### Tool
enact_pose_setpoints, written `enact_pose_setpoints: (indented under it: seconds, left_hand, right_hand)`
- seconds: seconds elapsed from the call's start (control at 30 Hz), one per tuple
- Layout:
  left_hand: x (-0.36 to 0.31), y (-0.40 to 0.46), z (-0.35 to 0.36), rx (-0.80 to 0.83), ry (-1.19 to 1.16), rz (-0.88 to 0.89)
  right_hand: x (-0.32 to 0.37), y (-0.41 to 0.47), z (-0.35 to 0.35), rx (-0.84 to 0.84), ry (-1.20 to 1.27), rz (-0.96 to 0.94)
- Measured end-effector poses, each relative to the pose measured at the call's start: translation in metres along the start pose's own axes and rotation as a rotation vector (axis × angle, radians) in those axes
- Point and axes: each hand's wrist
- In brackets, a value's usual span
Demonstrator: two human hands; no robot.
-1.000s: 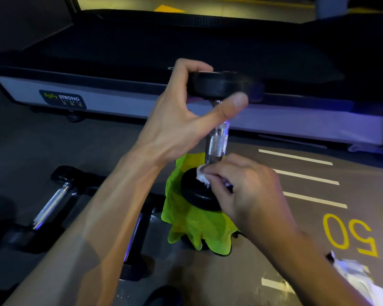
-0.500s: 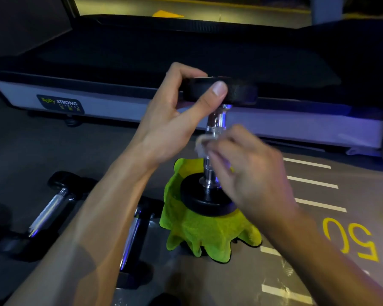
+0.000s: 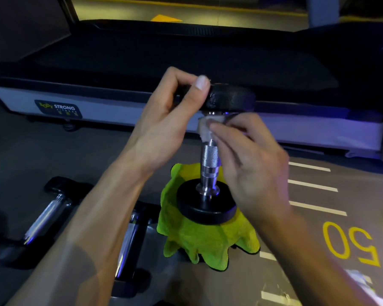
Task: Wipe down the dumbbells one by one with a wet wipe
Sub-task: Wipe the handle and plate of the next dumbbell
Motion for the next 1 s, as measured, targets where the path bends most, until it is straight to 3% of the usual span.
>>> enact_pose_setpoints:
  seconds: [0.17, 0.33, 0.4, 0.53, 0.7, 0.83, 1.0]
  left_hand:
    - [-0.001, 0.0, -0.001, -0.012, -0.01, 0.007]
    - [-0.003, -0.001, 0.004, -0.004, -0.024, 0.023]
    - [-0.003, -0.001, 0.003, -0.01, -0.022, 0.021]
    - [-0.002, -0.002, 0.002, -0.016, -0.024, 0.023]
    - [-0.002, -0.005, 0.001, -0.018, -0.039, 0.051]
    - [-0.001, -0.005, 0.0, -0.021, -0.036, 0.076]
    - [0.0, -0.008, -0.003, -0.022, -0.03, 0.083]
  right_hand:
    - [0.002, -0.02, 0.003, 0.023, 0.1, 0.068]
    - [0.002, 0.01, 0.005, -0.258, 0.819, 0.512]
    - [0.01, 0.011, 0.007, -0.327, 0.922, 0.569]
    - [0.016, 0.008, 0.015, -0.362, 0.721, 0.457]
    - [0.015, 0.006, 0.016, -0.325, 0.216, 0.252]
    - [0.018, 0.006, 0.023, -0.281, 0.099, 0.116]
    - [0.025, -0.012, 0.027, -0.075, -0.06, 0.152]
Point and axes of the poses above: each hand's wrist, its own y-axis towards the middle knuckle, its own z-axis out of the palm, x = y × z, and after that the axes turned 12 degrees about x, right-handed
